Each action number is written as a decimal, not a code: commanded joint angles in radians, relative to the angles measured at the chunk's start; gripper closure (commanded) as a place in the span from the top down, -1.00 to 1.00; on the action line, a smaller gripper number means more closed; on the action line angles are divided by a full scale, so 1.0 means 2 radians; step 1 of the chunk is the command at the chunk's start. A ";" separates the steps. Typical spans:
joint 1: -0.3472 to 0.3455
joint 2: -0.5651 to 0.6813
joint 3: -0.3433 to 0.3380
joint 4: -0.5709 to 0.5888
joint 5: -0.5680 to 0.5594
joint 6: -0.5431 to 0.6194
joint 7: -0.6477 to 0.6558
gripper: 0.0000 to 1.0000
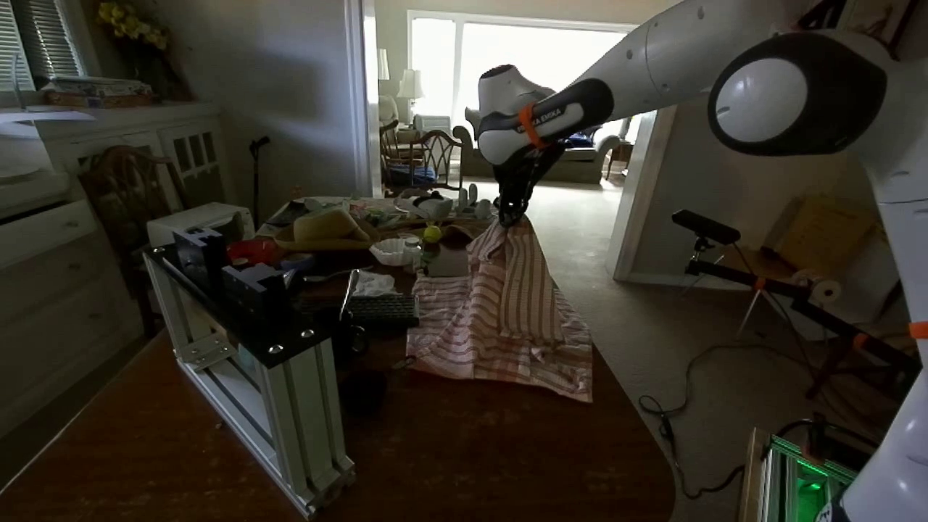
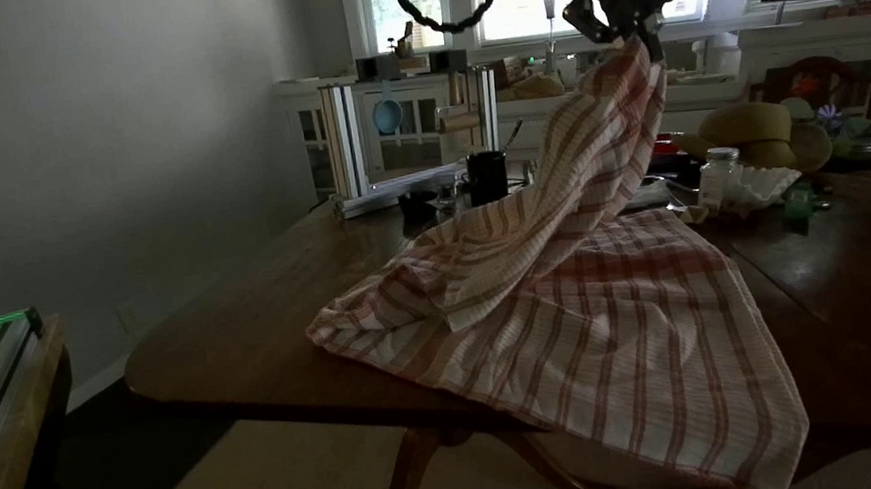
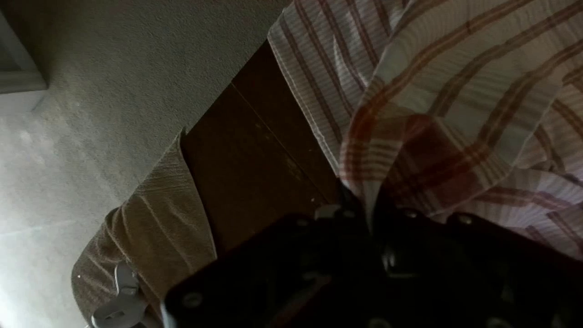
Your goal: Fold the towel
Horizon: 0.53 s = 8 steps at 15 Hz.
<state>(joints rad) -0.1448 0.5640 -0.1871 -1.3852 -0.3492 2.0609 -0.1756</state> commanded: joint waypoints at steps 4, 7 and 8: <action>-0.011 0.110 -0.013 0.090 -0.009 0.053 0.029 -0.96; -0.011 0.151 -0.020 0.122 -0.008 0.059 0.038 -0.96; -0.012 0.164 -0.022 0.132 -0.006 0.061 0.041 -0.96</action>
<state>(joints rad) -0.1613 0.7874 -0.2160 -1.2288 -0.3504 2.1682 -0.1256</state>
